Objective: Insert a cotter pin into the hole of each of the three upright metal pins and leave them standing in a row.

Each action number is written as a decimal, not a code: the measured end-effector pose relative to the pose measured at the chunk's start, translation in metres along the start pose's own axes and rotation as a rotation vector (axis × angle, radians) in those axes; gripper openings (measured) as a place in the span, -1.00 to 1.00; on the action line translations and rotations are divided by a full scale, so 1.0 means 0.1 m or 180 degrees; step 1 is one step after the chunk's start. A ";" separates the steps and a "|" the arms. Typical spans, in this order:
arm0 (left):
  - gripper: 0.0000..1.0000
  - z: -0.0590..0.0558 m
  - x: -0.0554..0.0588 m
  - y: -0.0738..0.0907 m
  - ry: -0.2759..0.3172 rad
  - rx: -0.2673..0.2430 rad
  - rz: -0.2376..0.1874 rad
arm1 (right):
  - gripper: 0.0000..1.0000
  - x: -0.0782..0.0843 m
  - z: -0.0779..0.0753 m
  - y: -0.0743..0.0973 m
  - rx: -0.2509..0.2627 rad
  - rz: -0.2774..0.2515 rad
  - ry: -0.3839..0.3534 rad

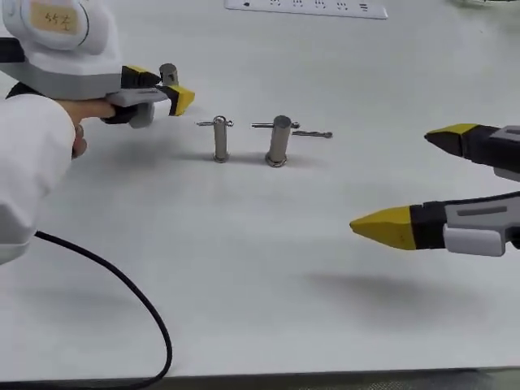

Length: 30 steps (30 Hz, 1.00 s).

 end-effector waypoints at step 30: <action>-0.79 -0.02 -0.05 -0.01 -0.0255 0.0010 0.0131 | 0.81 0.02 0.00 -0.02 -0.0018 0.0041 -0.0048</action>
Point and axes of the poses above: the centre of the closed fingertips' face, and the gripper's own axes: y roughly backward along the fingers, z roughly to its left, x roughly out of its underside, the point moved 10 cm from there along y, roughly backward along the fingers, and after that the axes turned 8 degrees about -y, right-handed, at the moved point
